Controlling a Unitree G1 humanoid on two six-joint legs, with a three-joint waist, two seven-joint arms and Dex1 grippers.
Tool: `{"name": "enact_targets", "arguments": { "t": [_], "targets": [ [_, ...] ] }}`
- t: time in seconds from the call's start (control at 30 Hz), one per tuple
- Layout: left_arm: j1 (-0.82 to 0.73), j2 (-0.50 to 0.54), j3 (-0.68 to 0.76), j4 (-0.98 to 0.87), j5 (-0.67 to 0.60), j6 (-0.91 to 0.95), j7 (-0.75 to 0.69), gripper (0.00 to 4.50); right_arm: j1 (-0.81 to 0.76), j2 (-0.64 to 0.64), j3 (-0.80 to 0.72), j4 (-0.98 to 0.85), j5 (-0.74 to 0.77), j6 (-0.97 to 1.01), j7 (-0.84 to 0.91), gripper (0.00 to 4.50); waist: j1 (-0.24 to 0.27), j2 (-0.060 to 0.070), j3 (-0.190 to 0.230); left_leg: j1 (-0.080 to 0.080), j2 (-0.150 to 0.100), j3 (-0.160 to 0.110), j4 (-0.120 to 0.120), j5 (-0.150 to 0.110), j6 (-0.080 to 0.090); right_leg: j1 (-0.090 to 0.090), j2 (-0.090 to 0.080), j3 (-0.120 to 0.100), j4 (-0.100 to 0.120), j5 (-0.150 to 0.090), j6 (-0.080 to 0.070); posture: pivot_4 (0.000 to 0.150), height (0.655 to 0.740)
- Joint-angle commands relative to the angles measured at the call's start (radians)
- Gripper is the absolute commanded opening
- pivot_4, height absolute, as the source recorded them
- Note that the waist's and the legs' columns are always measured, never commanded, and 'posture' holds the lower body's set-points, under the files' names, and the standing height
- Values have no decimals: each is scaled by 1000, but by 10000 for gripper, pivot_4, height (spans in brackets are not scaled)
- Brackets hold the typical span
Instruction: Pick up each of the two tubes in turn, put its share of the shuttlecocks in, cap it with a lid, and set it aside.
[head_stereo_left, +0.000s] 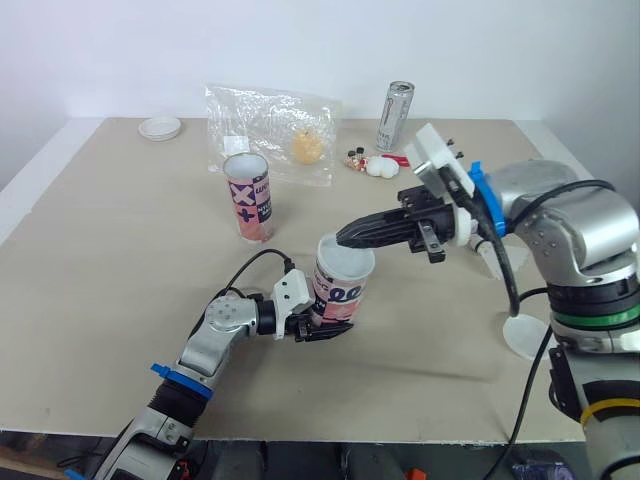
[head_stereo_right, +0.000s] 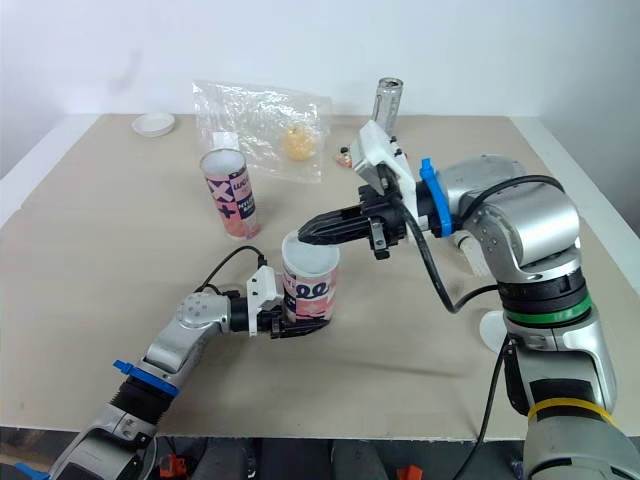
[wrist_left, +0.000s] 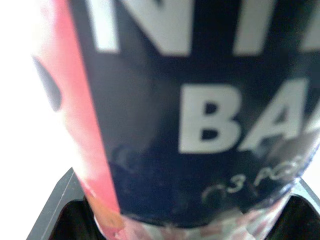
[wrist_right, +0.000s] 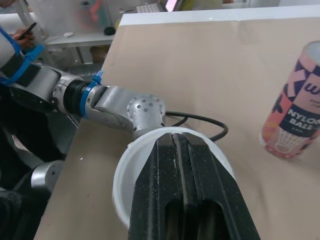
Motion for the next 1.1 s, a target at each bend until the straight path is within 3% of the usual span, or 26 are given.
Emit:
{"name": "enact_targets", "arguments": {
  "t": [0.03,0.3,1.1],
  "targets": [
    [17,12,-14,33,16,30,1,29209,-29,1,33,-24,-20,-8,-11,1029,0,0,0,0,0,0,0,0,0,0,0,0,0,0,0,1500,7400],
    [27,16,-11,25,18,34,13,29209,-48,-32,170,6,-141,-48,8,1029,0,-1,-1,0,0,0,0,0,0,0,0,0,0,-2,-2,1500,7400],
    [20,9,-13,33,17,37,23,29209,-56,-12,284,48,-233,-14,22,1029,-2,-7,-19,6,1,1,-3,0,0,1,0,0,0,-2,-6,1500,7400]
  ]
}}
